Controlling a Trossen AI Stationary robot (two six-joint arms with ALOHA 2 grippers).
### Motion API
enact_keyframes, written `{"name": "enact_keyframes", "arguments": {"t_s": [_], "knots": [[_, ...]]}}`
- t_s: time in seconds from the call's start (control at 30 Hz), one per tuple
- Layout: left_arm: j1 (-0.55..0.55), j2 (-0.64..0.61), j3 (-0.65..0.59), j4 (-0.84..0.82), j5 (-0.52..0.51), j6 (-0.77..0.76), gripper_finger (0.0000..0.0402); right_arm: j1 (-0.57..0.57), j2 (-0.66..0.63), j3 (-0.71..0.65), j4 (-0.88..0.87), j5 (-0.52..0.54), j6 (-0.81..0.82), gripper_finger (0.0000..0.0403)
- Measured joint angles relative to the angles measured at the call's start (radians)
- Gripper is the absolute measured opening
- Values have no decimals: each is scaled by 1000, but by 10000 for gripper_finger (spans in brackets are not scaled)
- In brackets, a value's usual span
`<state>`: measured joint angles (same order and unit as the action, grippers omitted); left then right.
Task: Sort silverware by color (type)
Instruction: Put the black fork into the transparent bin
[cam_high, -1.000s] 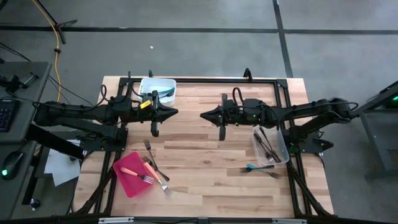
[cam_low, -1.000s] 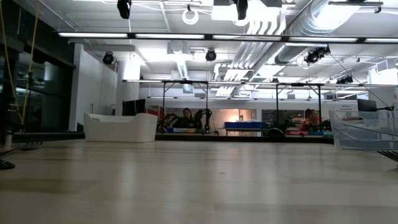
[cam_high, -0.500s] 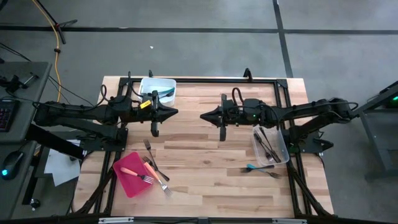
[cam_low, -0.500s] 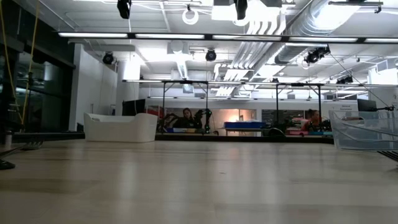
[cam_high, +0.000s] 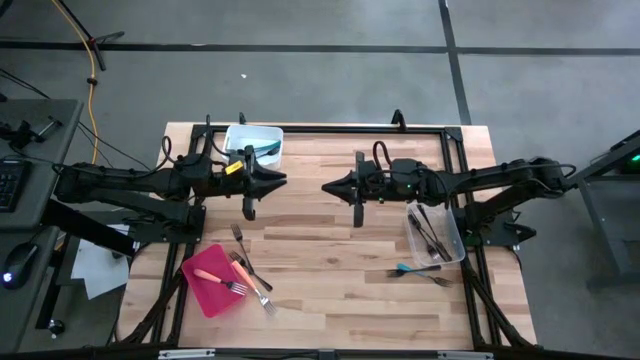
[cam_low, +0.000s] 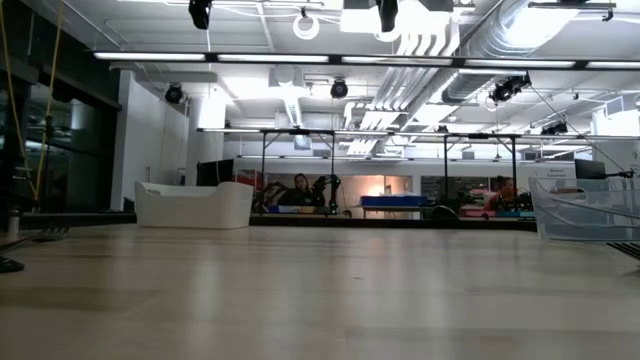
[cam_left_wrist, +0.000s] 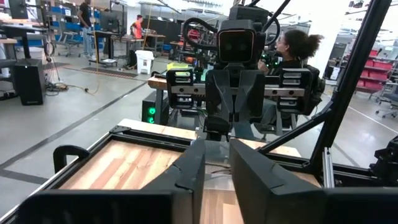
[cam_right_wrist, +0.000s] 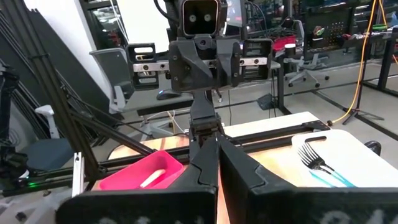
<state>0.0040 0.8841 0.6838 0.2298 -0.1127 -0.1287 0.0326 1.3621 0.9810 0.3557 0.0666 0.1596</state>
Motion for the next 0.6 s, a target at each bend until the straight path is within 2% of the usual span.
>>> {"name": "enact_keyframes", "arguments": {"t_s": [0.33, 0.6], "knots": [[0, 0, 0, 0, 1, -7, 136, 0, 0, 0, 0, 0, -1, 0], [0, 0, 0, 0, 2, -17, 152, 0, 0, 0, 0, 0, -2, 0]]}}
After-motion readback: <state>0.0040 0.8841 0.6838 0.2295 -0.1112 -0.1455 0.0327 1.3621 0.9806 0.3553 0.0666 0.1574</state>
